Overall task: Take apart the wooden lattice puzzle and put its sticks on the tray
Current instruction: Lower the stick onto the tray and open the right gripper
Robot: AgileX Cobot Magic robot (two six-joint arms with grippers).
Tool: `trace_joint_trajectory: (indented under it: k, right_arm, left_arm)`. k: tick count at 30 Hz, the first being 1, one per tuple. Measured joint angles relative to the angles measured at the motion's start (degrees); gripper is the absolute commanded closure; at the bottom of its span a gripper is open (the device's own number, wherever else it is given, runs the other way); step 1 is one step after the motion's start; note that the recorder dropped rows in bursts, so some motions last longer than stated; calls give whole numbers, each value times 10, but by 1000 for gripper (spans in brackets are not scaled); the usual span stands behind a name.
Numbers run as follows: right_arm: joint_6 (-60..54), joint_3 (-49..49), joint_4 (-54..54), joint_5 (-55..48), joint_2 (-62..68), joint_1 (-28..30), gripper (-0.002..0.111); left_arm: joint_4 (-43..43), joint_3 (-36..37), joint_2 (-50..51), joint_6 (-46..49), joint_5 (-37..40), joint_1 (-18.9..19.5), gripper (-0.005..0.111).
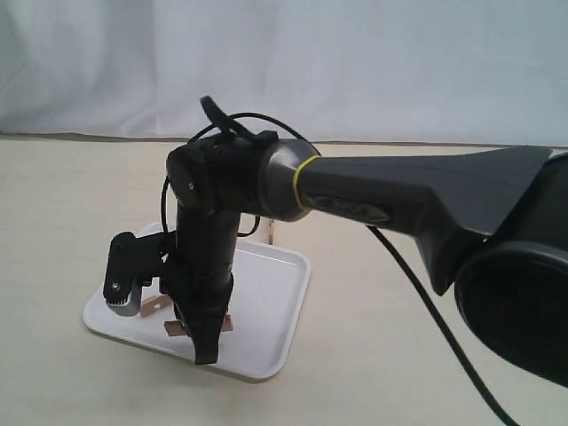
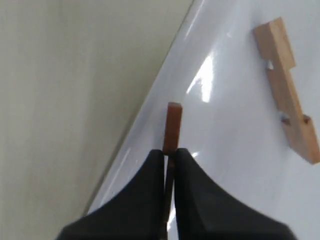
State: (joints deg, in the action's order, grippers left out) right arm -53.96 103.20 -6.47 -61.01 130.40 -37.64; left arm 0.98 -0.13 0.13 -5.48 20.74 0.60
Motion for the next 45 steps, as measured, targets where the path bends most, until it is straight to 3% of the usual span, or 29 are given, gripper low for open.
trace_joint_trajectory:
  k: [7, 19, 33, 40, 42, 43, 45]
  right_arm:
    - [19, 0, 59, 85, 25, -3, 104]
    - [41, 0, 59, 163, 34, -4, 104]
    - [95, 0, 82, 226, 40, -4, 104]
    - [102, 0, 86, 201, 40, -4, 104]
    - [102, 0, 95, 196, 40, -4, 98]
    - [103, 0, 95, 194, 40, -4, 87]
    - [103, 0, 98, 191, 40, -4, 77]
  left_arm:
    - [0, 0, 0, 0, 0, 0, 107]
    - [0, 0, 0, 0, 0, 0, 107]
    - [0, 0, 0, 0, 0, 0, 107]
    - [0, 0, 0, 0, 0, 0, 107]
    - [0, 0, 0, 0, 0, 0, 107]
    - [0, 0, 0, 0, 0, 0, 107]
    - [0, 0, 0, 0, 0, 0, 107]
